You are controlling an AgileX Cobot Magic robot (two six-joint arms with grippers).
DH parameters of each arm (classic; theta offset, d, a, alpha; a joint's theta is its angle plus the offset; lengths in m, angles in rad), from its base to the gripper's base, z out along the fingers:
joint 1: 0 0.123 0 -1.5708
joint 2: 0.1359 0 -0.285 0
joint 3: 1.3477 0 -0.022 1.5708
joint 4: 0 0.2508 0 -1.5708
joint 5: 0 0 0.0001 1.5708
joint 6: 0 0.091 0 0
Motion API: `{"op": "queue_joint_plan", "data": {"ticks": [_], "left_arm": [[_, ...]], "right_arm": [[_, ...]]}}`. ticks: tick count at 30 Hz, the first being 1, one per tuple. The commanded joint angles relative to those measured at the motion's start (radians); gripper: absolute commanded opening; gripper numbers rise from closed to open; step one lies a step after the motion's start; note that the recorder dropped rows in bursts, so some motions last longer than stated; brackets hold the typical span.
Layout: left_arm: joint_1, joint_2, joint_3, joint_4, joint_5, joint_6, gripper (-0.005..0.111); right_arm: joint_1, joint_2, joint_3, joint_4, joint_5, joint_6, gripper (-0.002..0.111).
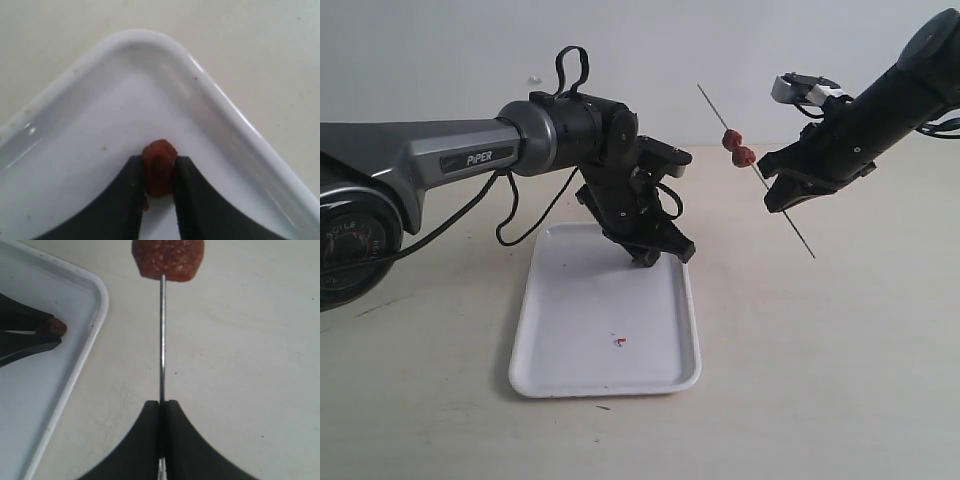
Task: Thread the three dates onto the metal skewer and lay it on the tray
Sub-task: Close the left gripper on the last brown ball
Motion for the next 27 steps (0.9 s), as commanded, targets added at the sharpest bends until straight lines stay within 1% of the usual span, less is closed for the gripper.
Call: {"op": "queue_joint_plan", "data": {"ticks": [1,27], "left_arm": [[-0.003,0.009,0.000,-0.012,0.039,-0.002,0.023],[-0.003,0.009,0.000,-0.016,0.061,-0.002,0.023]], "right_arm": [[-0.002,-0.012,-0.003,0.011,0.002,-0.010,0.000],[-0.002,-0.012,-0.003,0.017,0.002,-0.010,0.000]]}}
